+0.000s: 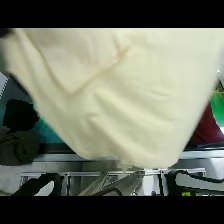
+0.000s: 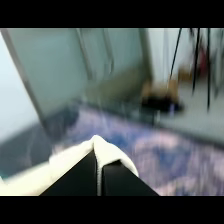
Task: Fold the shirts.
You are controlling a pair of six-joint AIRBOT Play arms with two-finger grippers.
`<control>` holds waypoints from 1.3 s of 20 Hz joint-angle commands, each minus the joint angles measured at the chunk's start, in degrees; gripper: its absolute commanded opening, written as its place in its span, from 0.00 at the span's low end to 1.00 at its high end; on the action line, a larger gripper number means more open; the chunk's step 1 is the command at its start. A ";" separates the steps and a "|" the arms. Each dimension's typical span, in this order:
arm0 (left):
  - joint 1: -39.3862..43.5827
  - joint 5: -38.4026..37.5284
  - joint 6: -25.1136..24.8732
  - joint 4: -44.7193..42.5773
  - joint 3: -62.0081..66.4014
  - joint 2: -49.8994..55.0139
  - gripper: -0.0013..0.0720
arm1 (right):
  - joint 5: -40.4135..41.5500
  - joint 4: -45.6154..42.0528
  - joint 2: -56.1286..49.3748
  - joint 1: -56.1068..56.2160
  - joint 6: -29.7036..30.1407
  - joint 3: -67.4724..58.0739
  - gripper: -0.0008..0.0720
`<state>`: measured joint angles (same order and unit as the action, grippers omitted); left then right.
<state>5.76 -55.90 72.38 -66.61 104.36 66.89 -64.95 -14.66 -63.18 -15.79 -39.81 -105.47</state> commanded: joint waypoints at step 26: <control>-20.37 -26.23 9.73 -1.14 -11.85 26.67 0.92 | -15.32 -46.01 -23.96 -4.70 -30.69 4.09 0.43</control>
<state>-12.67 -80.01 81.30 -67.55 101.86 96.90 -72.66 -56.97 -88.09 -20.40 -67.75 -105.89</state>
